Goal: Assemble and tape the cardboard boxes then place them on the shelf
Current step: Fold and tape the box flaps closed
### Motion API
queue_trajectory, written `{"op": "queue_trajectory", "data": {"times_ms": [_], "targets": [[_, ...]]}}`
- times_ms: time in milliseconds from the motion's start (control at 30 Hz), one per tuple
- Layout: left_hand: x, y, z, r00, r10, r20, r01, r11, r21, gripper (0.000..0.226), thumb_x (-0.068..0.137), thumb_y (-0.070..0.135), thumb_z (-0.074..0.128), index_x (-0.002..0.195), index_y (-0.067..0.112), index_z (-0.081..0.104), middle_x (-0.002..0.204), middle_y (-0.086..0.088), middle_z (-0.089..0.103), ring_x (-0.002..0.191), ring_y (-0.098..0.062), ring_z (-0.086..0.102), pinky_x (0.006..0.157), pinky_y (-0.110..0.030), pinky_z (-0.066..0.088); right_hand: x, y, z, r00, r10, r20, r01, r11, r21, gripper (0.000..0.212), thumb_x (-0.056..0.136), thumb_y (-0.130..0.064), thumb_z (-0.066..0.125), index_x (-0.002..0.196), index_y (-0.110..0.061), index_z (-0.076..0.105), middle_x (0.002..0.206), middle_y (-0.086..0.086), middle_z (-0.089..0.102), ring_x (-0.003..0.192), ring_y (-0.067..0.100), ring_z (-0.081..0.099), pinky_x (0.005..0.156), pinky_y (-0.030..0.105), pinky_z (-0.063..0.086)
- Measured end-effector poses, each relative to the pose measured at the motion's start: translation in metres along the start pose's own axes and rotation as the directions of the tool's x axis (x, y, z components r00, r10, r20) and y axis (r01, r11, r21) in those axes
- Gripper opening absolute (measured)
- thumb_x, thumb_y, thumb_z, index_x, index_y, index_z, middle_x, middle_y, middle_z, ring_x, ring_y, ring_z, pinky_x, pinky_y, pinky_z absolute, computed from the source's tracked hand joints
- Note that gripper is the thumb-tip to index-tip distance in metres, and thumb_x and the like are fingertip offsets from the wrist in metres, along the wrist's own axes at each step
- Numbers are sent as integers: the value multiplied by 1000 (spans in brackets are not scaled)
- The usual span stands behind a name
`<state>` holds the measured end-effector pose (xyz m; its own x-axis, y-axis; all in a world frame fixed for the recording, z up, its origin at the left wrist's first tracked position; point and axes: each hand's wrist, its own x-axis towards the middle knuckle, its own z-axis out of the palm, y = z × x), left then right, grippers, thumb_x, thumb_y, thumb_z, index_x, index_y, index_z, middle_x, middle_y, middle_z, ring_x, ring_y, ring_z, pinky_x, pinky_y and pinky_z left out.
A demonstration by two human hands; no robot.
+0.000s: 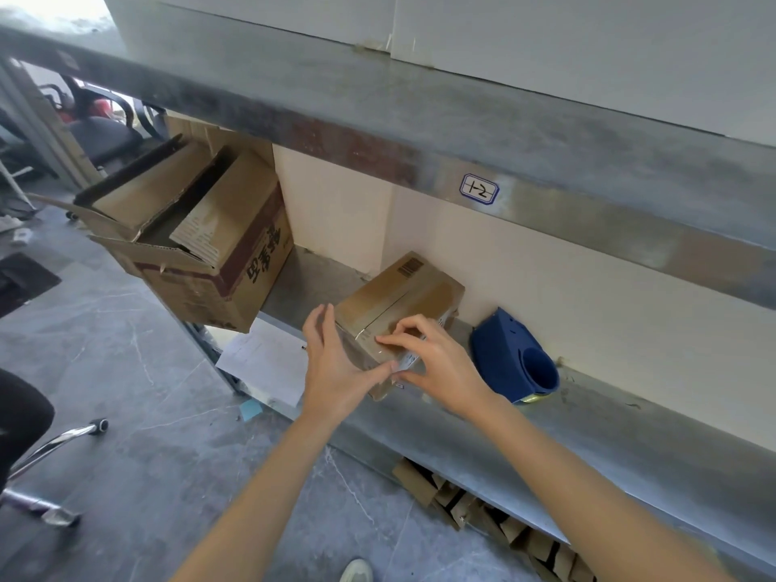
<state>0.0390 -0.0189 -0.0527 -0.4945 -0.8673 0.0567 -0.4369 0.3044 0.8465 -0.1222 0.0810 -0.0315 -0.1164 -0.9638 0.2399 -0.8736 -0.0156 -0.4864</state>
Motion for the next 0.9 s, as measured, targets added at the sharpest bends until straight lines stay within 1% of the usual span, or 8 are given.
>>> {"op": "queue_trajectory", "data": {"times_ms": [167, 233, 333, 467, 600, 667, 733, 900], "targets": [[10, -8, -14, 997, 46, 66, -46, 999, -1, 130, 54, 60, 87, 156, 20, 16, 142, 22, 17, 118, 15, 28, 99, -24, 36, 3, 19, -19, 999, 41, -11, -42, 996, -81, 59, 79, -20, 80, 134, -26, 59, 137, -5, 52, 131, 14, 43, 99, 38, 49], [16, -17, -27, 985, 102, 137, -100, 995, -21, 121, 59, 54, 88, 155, 28, 21, 145, 27, 19, 124, 20, 29, 104, -24, 34, 3, 31, -28, 993, 117, 10, -116, 989, -91, 62, 83, -22, 77, 140, -27, 52, 150, -8, 42, 143, 15, 30, 114, 43, 34], [29, -26, -52, 954, 148, 260, -142, 989, -43, 107, 63, 61, 83, 151, 42, 25, 156, 28, 21, 143, 4, 25, 114, -32, 28, -1, 47, -36, 983, 172, 65, -167, 983, -77, 68, 87, -27, 72, 147, -31, 41, 158, -13, 28, 148, 11, 16, 122, 42, 14], [45, -30, -69, 957, 144, 253, -145, 989, -14, 70, 80, 31, 81, 139, 42, 45, 150, 20, 42, 138, -5, 39, 115, -39, 35, -7, 49, -35, 987, 150, 64, -148, 988, -36, 68, 86, -33, 73, 147, -35, 42, 157, -18, 28, 145, 11, 20, 118, 34, 21], [52, -27, -64, 971, 164, 171, -172, 985, 32, 48, 89, 18, 72, 125, 42, 50, 128, 12, 60, 115, -9, 59, 93, -28, 49, -8, 50, -40, 988, 142, 56, -138, 988, -72, 80, 71, -54, 79, 142, -41, 46, 150, -27, 30, 140, 0, 17, 117, 36, 19], [55, -25, -60, 978, 170, 118, -175, 984, 38, 44, 91, 15, 69, 123, 41, 52, 125, 8, 60, 106, -5, 60, 83, -21, 50, -10, 52, -42, 988, 131, 83, -125, 989, -74, 86, 65, -60, 79, 142, -42, 46, 147, -30, 29, 139, -4, 10, 117, 34, 13], [59, -23, -55, 982, 174, 74, -177, 984, 27, 41, 91, 12, 68, 122, 36, 57, 123, 5, 56, 100, -9, 61, 83, -32, 56, -14, 54, -43, 987, 113, 117, -108, 993, -46, 88, 64, -59, 80, 143, -41, 44, 148, -29, 28, 144, 0, 10, 118, 34, 11], [63, -14, -38, 986, 164, 33, -166, 985, 43, 43, 87, 16, 75, 127, 23, 61, 119, 3, 48, 91, -13, 61, 88, -42, 55, -23, 52, -43, 987, 145, 76, -150, 986, 71, 67, 73, -41, 80, 133, -49, 51, 142, -27, 38, 139, 7, 31, 114, 39, 32]]}}
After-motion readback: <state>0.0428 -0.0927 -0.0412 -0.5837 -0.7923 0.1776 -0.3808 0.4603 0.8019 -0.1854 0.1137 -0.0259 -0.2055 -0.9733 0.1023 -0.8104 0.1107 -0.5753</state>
